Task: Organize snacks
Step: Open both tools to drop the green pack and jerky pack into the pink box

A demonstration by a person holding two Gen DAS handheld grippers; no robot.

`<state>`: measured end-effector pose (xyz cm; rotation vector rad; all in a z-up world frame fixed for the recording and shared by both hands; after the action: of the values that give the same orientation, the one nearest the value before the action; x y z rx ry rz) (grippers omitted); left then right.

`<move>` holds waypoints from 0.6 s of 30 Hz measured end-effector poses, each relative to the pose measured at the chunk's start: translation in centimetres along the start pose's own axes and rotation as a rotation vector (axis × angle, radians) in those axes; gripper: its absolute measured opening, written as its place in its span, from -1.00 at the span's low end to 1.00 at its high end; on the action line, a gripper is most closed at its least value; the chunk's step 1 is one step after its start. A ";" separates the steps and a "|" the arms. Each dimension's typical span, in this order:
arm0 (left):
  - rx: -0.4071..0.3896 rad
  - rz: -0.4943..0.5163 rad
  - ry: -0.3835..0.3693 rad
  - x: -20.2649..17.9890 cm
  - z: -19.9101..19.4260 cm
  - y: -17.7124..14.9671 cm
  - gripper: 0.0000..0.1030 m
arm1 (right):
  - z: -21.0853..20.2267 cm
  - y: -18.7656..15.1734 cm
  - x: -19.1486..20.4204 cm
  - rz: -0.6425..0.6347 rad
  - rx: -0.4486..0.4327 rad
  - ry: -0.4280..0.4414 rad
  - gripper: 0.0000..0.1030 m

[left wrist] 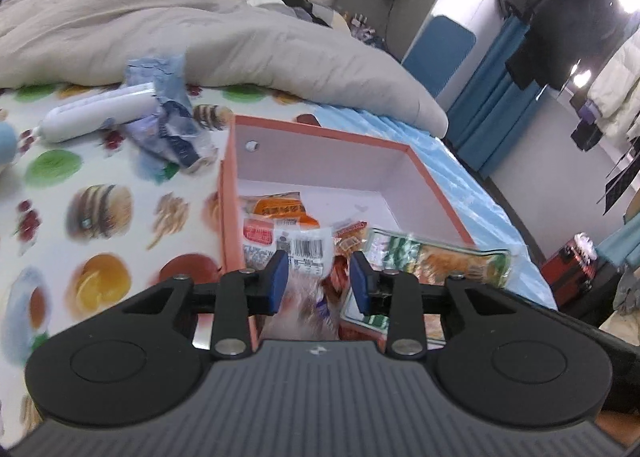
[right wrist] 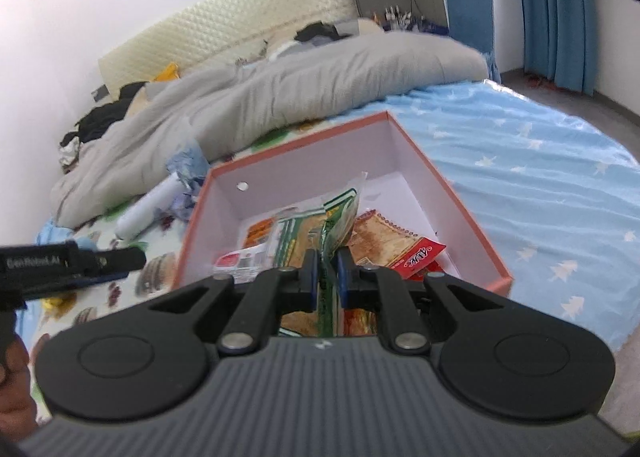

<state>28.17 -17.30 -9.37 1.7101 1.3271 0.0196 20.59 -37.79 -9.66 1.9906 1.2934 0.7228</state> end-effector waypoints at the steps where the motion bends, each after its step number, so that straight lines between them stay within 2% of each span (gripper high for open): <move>1: 0.013 0.001 0.001 0.2 1.2 0.3 -0.29 | 1.3 0.1 0.0 -0.005 0.013 0.002 -0.75; 6: 0.064 0.000 0.021 1.6 5.6 1.3 -0.30 | 5.6 0.3 0.1 -0.022 0.072 0.000 -0.73; 10: 0.093 0.009 0.032 2.4 7.7 1.5 -0.30 | 7.9 0.1 0.5 -0.042 0.105 -0.006 -0.70; 13: 0.104 0.023 0.045 2.5 8.3 1.5 -0.30 | 8.9 -0.1 0.4 -0.026 0.131 -0.009 -0.35; 15: 0.111 0.010 0.046 2.6 8.5 1.4 -0.30 | 9.2 -0.1 0.3 -0.028 0.128 -0.031 0.35; 16: 0.113 0.004 0.041 2.6 8.3 1.4 -0.30 | 9.1 -0.1 0.1 -0.024 0.126 -0.043 0.46; 18: 0.108 0.017 0.041 2.2 7.8 1.3 -0.30 | 8.8 0.0 -0.3 -0.002 0.122 -0.049 0.43</move>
<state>34.10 -20.60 -13.94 1.8206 1.3657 -0.0079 26.97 -40.03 -15.31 2.0898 1.3384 0.6029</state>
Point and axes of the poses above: each gripper's, at about its wrist camera, not at the fingertips, and z roughly the way its jaws point, x to its left, y to its top, the point moved 1 cm from there along z, roughly the way its jaws point, and after that the axes turned 14 degrees about -y, right-handed, at the moved point
